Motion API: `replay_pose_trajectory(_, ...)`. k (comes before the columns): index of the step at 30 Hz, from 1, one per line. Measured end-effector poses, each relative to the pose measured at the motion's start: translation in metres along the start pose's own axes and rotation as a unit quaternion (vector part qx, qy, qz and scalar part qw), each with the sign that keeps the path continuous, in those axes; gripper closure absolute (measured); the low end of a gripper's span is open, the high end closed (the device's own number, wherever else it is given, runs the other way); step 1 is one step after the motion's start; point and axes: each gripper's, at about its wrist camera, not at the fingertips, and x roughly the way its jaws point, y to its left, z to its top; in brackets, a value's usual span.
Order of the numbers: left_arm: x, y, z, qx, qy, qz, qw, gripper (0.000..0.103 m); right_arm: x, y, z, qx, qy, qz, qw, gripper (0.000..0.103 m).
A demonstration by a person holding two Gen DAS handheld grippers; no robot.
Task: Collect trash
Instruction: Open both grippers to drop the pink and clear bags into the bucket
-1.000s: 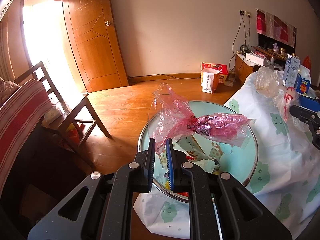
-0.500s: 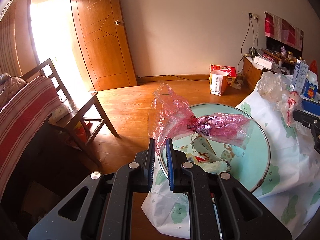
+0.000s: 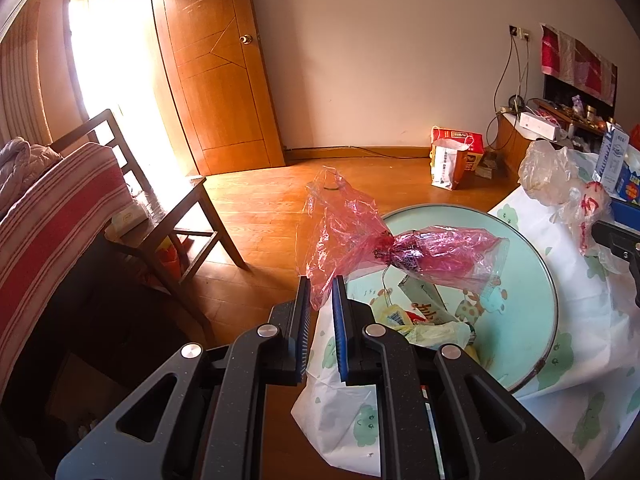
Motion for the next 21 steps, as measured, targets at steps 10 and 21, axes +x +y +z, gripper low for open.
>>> replay_pose_trajectory(10,0.001,-0.001,0.001,-0.002,-0.001,-0.002,1.0,0.092,0.002,0.001,0.004,-0.006,0.0,0.002,1.0,0.077)
replay_pose_trajectory(21,-0.004,-0.001,0.003,-0.005,-0.012,-0.015,0.9998,0.088,0.008,0.002,0.015,-0.003,-0.015,0.007,1.0,0.077)
